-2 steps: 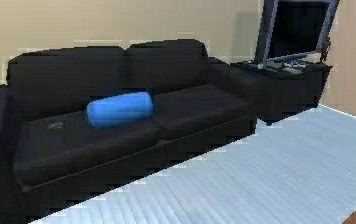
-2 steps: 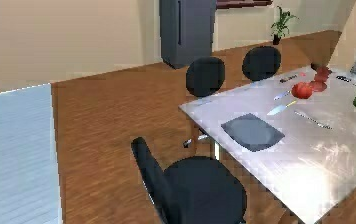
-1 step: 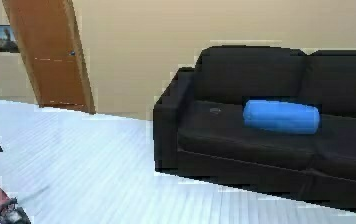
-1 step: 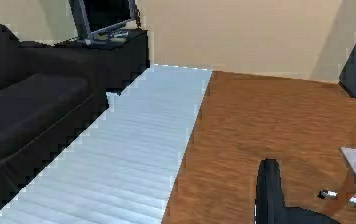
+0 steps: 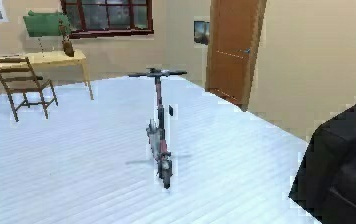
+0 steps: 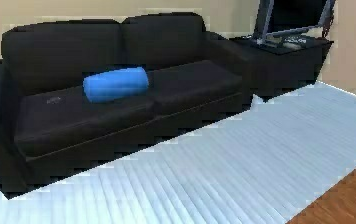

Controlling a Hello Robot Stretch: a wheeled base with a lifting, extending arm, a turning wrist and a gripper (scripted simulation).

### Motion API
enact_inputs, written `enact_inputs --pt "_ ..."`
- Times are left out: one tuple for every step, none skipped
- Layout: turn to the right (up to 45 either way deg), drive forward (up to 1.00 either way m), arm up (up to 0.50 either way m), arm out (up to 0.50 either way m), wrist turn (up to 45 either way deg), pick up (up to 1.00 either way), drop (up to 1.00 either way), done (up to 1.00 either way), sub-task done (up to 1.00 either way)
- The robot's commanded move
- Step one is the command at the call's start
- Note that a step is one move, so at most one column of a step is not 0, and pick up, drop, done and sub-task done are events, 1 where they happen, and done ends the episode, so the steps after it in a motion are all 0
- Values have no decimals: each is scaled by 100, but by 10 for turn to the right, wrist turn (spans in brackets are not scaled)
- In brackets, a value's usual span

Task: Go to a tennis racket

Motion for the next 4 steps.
enact_inputs --pt "-450 0 0 0 0 0 0 0 0" --pt "-330 0 0 0 0 0 0 0 0" --pt "0 100 0 0 0 0 0 0 0" --pt "0 100 0 0 0 0 0 0 0"
